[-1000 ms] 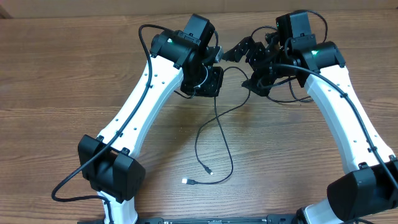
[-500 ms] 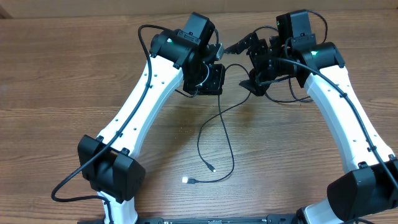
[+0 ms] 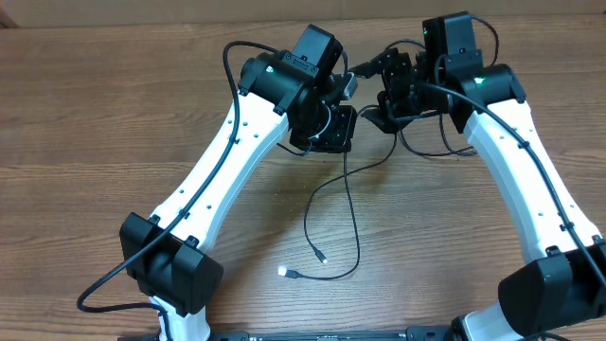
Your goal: Untangle cables
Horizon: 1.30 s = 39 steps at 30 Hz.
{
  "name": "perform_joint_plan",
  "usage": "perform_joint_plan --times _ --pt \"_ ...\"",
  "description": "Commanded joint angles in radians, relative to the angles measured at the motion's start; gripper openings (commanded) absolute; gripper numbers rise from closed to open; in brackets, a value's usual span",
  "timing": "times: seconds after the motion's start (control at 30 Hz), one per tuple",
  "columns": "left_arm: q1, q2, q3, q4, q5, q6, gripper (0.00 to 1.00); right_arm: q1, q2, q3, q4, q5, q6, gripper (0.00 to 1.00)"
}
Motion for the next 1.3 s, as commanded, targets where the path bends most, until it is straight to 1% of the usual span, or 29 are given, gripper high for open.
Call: perform_joint_plan --times 0.0,0.13,0.2,0.3,0.4,0.6,0.77,0.8,0.83,0.87,0.9,0.93,1.0,1.13,1.27 --pt "0.004 -0.035 0.013 0.003 0.043 0.004 0.04 -0.022 0.000 0.008 0.006 0.026 0.001 0.62" --pt "0.005 -0.035 0.013 0.017 0.069 0.004 0.04 -0.022 0.000 0.008 0.006 0.026 0.001 0.49" --pt "0.005 -0.035 0.013 0.021 0.078 0.004 0.04 -0.022 0.000 0.008 0.002 0.026 0.001 0.45" --pt "0.005 -0.035 0.013 0.023 0.121 0.006 0.04 -0.021 0.000 0.008 -0.005 0.026 0.001 0.45" --pt "0.005 -0.035 0.013 0.023 0.150 0.028 0.04 -0.021 0.000 0.008 -0.013 0.030 0.001 0.38" --pt "0.005 -0.035 0.013 0.023 0.149 0.035 0.04 -0.021 0.000 0.008 -0.041 0.073 0.000 0.04" --pt "0.005 -0.035 0.013 0.022 0.124 0.034 0.04 -0.021 0.000 0.008 -0.048 0.112 -0.053 0.04" --pt "0.005 -0.035 0.013 0.018 0.100 0.034 0.10 -0.021 0.000 0.008 -0.046 0.113 -0.073 0.04" --pt "0.005 -0.035 0.013 0.014 0.078 0.034 0.26 -0.022 -0.001 0.008 -0.044 0.116 -0.091 0.04" --pt "0.005 -0.035 0.013 0.008 0.050 0.034 0.63 -0.022 -0.002 0.008 -0.041 0.130 -0.116 0.04" --pt "0.005 -0.035 0.013 0.003 0.027 0.034 0.95 -0.022 -0.005 0.009 -0.040 0.150 -0.138 0.04" --pt "0.005 -0.035 0.013 0.000 0.006 0.030 1.00 -0.022 -0.009 0.011 -0.039 0.182 -0.169 0.04" --pt "0.005 -0.035 0.013 -0.005 -0.010 0.030 0.99 -0.022 -0.025 0.017 -0.039 0.238 -0.233 0.04" --pt "0.026 -0.035 0.013 -0.004 -0.019 0.003 1.00 -0.022 -0.063 0.058 -0.047 0.279 -0.423 0.04" --pt "0.071 -0.035 0.013 -0.010 -0.015 -0.020 1.00 -0.022 -0.103 0.132 -0.106 0.365 -0.504 0.04"
